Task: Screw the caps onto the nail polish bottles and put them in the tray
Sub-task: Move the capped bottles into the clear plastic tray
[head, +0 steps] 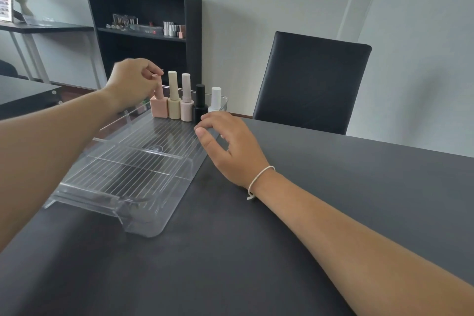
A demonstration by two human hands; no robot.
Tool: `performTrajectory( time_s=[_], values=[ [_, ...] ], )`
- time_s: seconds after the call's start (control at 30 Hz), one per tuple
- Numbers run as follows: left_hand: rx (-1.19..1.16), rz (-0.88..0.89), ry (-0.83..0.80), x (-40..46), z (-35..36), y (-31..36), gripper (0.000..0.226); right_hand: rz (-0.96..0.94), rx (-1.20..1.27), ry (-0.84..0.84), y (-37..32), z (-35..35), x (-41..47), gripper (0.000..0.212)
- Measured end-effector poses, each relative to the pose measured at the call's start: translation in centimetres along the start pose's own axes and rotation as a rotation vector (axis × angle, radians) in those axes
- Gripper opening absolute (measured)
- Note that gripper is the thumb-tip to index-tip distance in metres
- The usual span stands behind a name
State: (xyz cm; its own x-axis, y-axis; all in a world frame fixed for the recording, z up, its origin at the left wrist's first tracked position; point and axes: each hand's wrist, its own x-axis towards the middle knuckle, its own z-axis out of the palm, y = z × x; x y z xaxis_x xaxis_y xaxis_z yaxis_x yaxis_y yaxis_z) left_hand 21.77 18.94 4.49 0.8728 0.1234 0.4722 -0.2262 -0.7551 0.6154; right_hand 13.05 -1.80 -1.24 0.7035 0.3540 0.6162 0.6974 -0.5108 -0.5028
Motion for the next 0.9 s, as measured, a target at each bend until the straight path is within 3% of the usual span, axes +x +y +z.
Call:
performTrajectory(
  time_s=[0.57,0.9],
  values=[
    [-0.027,-0.019,-0.032,0.4,0.4,-0.3,0.025,0.006,0.027,0.007,0.1,0.1,0.0,0.032],
    [0.01,0.0,0.013,-0.9,-0.1,0.9,0.038,0.008,0.011,-0.018,-0.2,-0.3,-0.3,0.033]
  ],
)
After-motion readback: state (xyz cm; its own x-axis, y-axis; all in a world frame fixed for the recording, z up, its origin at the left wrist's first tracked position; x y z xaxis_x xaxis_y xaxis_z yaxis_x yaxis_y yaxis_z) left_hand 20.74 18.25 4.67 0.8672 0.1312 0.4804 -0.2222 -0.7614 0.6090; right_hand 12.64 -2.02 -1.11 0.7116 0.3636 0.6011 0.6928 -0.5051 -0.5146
